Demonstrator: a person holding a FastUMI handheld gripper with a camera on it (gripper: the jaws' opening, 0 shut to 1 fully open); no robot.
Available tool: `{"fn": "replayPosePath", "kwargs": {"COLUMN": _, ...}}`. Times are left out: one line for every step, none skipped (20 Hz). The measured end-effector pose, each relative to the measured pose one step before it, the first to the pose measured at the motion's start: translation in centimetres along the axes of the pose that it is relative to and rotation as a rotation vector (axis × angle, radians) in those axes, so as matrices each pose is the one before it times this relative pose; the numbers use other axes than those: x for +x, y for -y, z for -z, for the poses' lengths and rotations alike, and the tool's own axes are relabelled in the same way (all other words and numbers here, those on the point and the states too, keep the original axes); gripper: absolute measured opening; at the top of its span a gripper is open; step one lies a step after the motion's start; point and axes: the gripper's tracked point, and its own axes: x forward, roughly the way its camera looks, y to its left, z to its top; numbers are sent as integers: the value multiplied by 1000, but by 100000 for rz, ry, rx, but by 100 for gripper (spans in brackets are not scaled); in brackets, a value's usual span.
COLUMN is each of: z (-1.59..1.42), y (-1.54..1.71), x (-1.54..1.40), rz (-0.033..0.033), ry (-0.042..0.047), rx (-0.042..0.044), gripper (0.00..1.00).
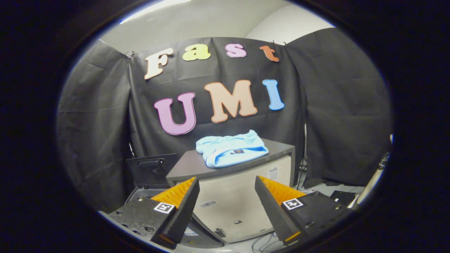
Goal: Put the clothes into the washing machine and then close the washing machine lid.
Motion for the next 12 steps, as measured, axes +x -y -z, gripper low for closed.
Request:
{"fn": "replayPosePath", "kwargs": {"z": -1106, "y": 97, "x": 641, "rz": 153, "ry": -588, "rx": -339, "gripper": 96}}
{"fn": "replayPosePath", "kwargs": {"z": -1107, "y": 54, "x": 777, "rz": -110, "ry": -168, "rx": -1415, "gripper": 96}}
{"fn": "replayPosePath", "kwargs": {"z": -1172, "y": 114, "x": 1021, "rz": 719, "ry": -184, "rx": -1828, "gripper": 96}}
{"fn": "replayPosePath", "kwargs": {"z": -924, "y": 262, "x": 1107, "rz": 1182, "ry": -1015, "rx": -3117, "gripper": 96}}
{"fn": "replayPosePath", "kwargs": {"z": -961, "y": 57, "x": 1154, "rz": 915, "ry": -807, "rx": -2383, "gripper": 96}}
{"fn": "replayPosePath", "kwargs": {"z": -529, "y": -405, "x": 1273, "rz": -698, "ry": -2332, "rx": -1275, "gripper": 96}}
{"fn": "replayPosePath", "kwargs": {"z": -616, "y": -455, "x": 1598, "rz": -1087, "ry": -2593, "rx": -566, "gripper": 96}}
{"fn": "replayPosePath", "kwargs": {"z": -443, "y": -362, "x": 1652, "rz": -1000, "ry": -2954, "rx": -434, "gripper": 96}}
{"fn": "replayPosePath", "kwargs": {"z": -271, "y": -39, "x": 1802, "rz": 635, "ry": -3802, "rx": 75, "gripper": 96}}
{"fn": "replayPosePath", "kwargs": {"z": -128, "y": 27, "x": 1784, "rz": 245, "ry": -3409, "rx": -1119, "gripper": 96}}
{"fn": "replayPosePath", "kwargs": {"z": -538, "y": -357, "x": 1669, "rz": -232, "ry": -2142, "rx": -9, "gripper": 96}}
{"fn": "replayPosePath", "kwargs": {"z": 30, "y": -432, "x": 1594, "rz": -470, "ry": -3300, "rx": -708, "gripper": 97}}
